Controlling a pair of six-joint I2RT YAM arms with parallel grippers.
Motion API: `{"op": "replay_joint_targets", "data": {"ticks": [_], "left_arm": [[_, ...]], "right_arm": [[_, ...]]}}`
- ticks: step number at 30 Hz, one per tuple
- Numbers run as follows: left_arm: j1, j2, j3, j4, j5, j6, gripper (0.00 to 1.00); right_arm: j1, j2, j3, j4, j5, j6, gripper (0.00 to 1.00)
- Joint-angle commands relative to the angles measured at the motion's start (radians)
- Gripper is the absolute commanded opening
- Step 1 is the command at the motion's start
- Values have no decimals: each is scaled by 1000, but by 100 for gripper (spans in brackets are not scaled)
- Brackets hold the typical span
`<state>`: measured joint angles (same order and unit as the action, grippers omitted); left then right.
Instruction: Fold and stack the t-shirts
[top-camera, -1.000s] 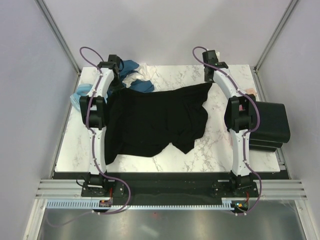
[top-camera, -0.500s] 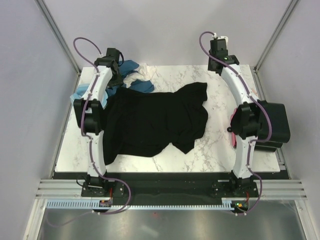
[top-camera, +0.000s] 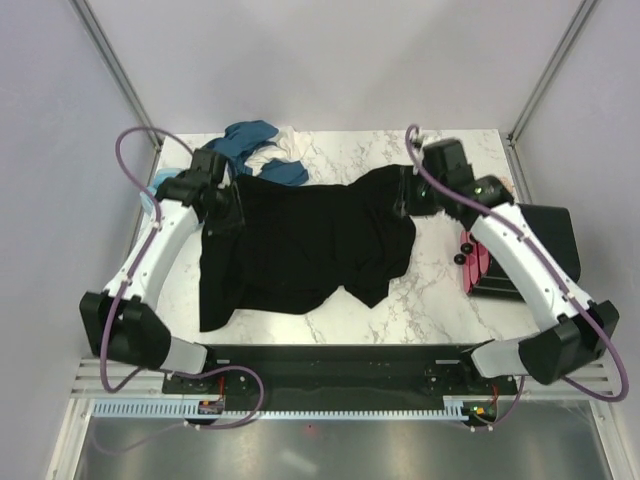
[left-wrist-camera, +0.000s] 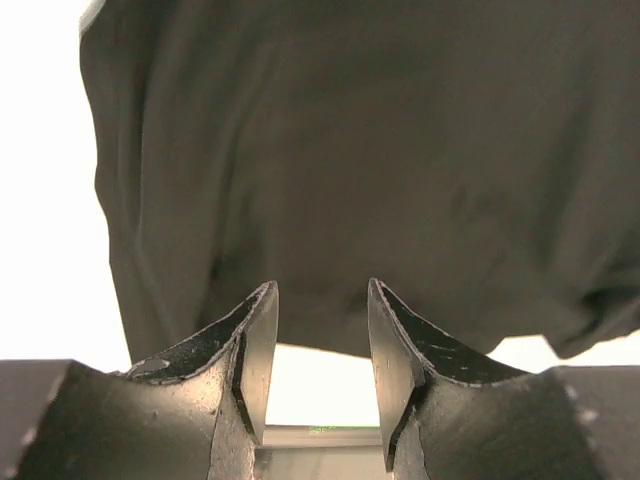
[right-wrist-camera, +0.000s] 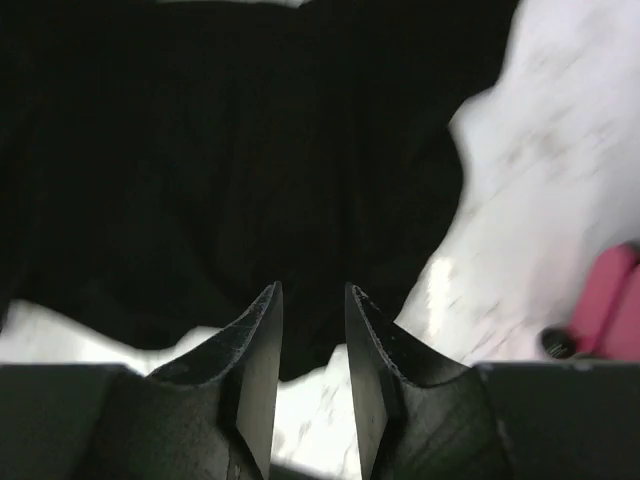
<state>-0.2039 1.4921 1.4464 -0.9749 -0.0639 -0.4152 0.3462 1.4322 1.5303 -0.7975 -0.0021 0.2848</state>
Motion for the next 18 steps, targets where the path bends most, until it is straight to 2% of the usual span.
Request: {"op": "replay_joint_targets", "data": {"ticks": [1, 6, 12, 18], "left_arm": [[11, -147, -204, 5, 59, 15, 49], [14, -271, -349, -10, 33, -43, 49], [32, -322, -477, -51, 42, -149, 50], [37, -363, -541, -96, 0, -195, 51]], "right_arm": [[112, -136, -243, -88, -121, 126, 38], [220, -269, -396, -126, -87, 180, 39], [298, -332, -542, -132, -101, 247, 39], [428, -279, -625, -65, -90, 293, 40]]}}
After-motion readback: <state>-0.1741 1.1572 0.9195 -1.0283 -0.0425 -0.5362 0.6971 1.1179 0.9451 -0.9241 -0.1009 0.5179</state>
